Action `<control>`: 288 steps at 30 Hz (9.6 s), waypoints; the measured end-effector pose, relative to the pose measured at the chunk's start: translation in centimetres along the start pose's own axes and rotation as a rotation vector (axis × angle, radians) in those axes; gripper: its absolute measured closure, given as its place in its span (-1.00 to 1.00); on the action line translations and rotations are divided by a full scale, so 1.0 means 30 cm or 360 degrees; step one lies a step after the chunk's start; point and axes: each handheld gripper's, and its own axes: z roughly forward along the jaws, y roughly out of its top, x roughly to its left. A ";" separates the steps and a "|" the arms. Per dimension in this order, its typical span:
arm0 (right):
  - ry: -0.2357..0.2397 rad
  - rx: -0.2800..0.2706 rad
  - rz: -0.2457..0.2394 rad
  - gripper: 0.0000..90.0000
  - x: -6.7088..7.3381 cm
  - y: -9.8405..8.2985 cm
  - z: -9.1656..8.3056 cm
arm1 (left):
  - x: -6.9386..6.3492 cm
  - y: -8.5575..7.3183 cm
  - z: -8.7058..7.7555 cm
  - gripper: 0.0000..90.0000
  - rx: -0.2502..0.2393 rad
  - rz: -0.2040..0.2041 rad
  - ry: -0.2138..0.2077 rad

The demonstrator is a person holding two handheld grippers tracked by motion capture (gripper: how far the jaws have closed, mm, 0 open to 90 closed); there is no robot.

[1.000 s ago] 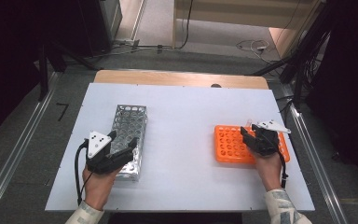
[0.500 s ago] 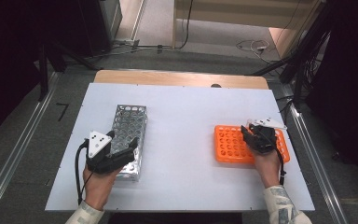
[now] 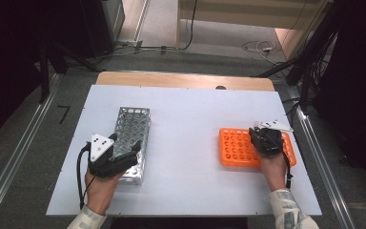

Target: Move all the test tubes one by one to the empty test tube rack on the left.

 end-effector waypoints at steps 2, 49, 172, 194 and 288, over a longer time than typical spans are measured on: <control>0.0000 -0.0008 0.0010 0.62 -0.003 0.001 -0.003 | 0.000 0.000 0.000 -0.59 -0.0001 -0.0001 -0.0002; 0.0517 -0.0125 -0.0398 0.63 0.345 0.047 -0.182 | -0.119 0.026 -0.022 -0.58 0.0003 0.0191 -0.0121; 0.0874 0.0012 -0.0506 -0.34 0.535 0.001 -0.193 | -0.028 0.067 0.094 0.66 0.0173 0.0252 -0.0045; 0.0859 0.0014 -0.0502 -0.35 0.529 -0.004 -0.187 | -0.020 0.065 0.091 0.55 0.0190 0.0172 -0.0077; 0.0293 -0.0147 0.0030 -0.52 -0.118 -0.195 -0.325 | 0.230 -0.092 -0.137 -0.67 0.0056 -0.0045 0.0244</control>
